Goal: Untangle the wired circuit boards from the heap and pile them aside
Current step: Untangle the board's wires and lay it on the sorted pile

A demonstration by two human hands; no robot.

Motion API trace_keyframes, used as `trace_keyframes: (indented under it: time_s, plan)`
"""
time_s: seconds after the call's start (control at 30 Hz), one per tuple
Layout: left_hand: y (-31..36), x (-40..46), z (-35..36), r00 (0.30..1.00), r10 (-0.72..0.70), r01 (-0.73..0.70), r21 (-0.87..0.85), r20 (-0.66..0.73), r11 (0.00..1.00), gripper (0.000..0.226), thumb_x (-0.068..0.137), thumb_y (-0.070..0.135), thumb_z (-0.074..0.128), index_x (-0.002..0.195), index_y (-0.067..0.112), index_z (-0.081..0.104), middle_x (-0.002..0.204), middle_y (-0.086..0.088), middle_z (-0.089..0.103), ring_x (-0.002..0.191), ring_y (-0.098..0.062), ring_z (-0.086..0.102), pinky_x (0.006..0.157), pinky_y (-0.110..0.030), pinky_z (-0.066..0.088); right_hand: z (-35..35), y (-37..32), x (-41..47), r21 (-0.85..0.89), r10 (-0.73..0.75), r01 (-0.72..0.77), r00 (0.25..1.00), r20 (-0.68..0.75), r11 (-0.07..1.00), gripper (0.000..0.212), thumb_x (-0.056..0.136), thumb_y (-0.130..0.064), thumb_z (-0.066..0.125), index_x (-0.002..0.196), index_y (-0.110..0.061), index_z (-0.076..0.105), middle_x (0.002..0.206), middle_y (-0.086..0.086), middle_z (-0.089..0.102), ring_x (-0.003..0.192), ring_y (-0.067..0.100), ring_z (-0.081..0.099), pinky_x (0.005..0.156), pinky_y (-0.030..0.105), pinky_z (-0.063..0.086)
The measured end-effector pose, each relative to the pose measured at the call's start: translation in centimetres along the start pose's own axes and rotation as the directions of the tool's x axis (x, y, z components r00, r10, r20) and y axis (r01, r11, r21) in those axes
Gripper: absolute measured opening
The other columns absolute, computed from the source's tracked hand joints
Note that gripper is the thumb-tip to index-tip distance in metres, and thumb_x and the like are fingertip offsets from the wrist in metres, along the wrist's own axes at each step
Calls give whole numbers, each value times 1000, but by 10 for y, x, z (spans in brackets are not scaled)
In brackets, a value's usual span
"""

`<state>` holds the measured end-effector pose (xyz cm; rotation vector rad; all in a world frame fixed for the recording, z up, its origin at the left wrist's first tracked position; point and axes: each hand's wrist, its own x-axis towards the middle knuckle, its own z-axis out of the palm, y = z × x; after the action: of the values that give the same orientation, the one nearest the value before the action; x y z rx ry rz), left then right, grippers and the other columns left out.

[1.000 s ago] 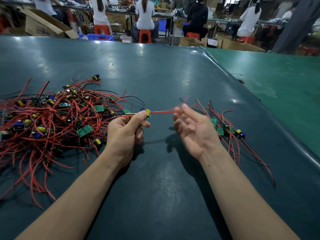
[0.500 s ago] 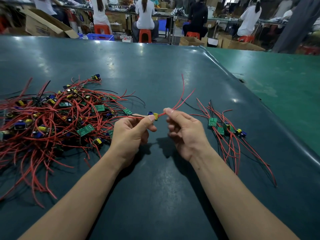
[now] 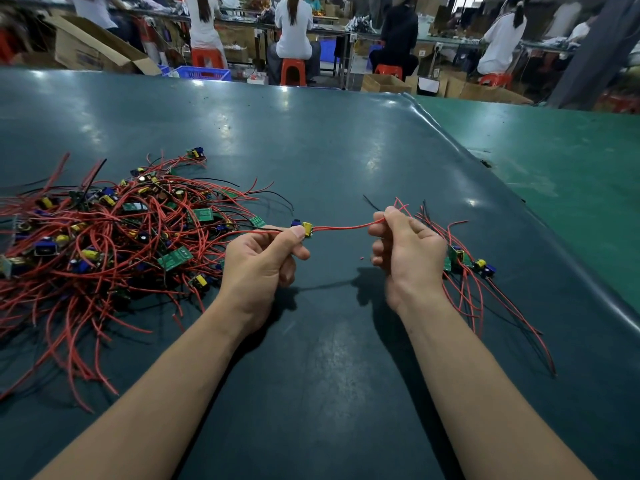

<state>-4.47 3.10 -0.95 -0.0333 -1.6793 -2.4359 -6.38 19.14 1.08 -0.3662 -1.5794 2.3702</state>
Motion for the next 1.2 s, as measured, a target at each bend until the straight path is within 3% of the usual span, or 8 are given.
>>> trace_keyframes:
  time_s: [0.1, 0.27, 0.57, 0.73, 0.83, 0.9, 1.0, 1.2]
  plan:
    - [1, 0, 0, 1000, -3, 3, -16, -6, 1000, 27, 90, 9, 63, 63, 8, 62, 56, -3, 60, 34, -9, 32, 39, -18, 28, 1, 1, 1, -37, -61, 60, 998, -24, 997, 13, 94, -4, 54, 83, -10, 57, 54, 3, 66, 37, 11, 49, 37, 18, 39]
    - [1, -2, 3, 999, -4, 3, 44, 32, 999, 27, 89, 11, 63, 63, 5, 59, 56, -3, 61, 35, -9, 31, 39, -18, 26, 1, 1, 4, 1, -92, 93, 992, -89, 996, 20, 90, 6, 42, 88, -13, 48, 49, 5, 63, 36, 16, 49, 37, 21, 41]
    - [2, -1, 2, 1000, -8, 7, 4, 24, 1000, 27, 90, 11, 63, 63, 9, 62, 58, -4, 61, 36, -10, 33, 39, -18, 27, -2, -4, 5, 106, -86, 97, 991, -100, 990, 12, 98, -10, 57, 89, -10, 50, 53, 0, 65, 39, 9, 51, 38, 19, 42]
    - [2, 1, 2, 1000, -13, 12, -46, -23, 999, 35, 92, 10, 61, 57, 15, 64, 58, -4, 62, 33, -9, 32, 39, -17, 25, -3, -10, 2, 252, 216, -231, 973, 83, 940, 22, 90, -29, 67, 83, -10, 57, 55, 0, 64, 40, 4, 53, 38, 14, 43]
    - [3, -1, 3, 1000, -25, 25, -54, 0, 998, 28, 91, 12, 61, 63, 10, 63, 58, -3, 62, 34, -9, 33, 39, -17, 25, 1, -9, -8, 144, 323, -382, 891, 320, 913, 42, 69, -40, 71, 93, -7, 59, 59, -2, 61, 42, 2, 54, 39, 11, 43]
    - [4, -4, 4, 1000, -5, 5, 4, 31, 1000, 26, 90, 12, 62, 65, 6, 61, 56, -2, 61, 35, -9, 34, 39, -18, 26, 6, -2, -16, -1, 329, -361, 849, 414, 933, 42, 68, -33, 72, 100, -7, 65, 61, -3, 60, 46, 3, 55, 41, 12, 43]
    - [4, -7, 5, 996, 14, -24, 108, 85, 994, 29, 91, 12, 61, 63, 4, 60, 47, 3, 56, 35, -8, 34, 38, -17, 27, 11, 5, -22, -76, 310, -311, 833, 458, 947, 16, 83, -21, 70, 92, -8, 73, 60, -2, 61, 48, 6, 55, 43, 14, 43]
    - [3, -6, 7, 999, 16, -19, 64, 48, 998, 26, 90, 11, 63, 64, 5, 61, 54, -1, 61, 36, -9, 33, 39, -18, 26, 11, 7, -17, -10, 180, -187, 926, 332, 982, 12, 89, -18, 68, 83, -9, 74, 61, -3, 63, 46, 3, 50, 41, 14, 39]
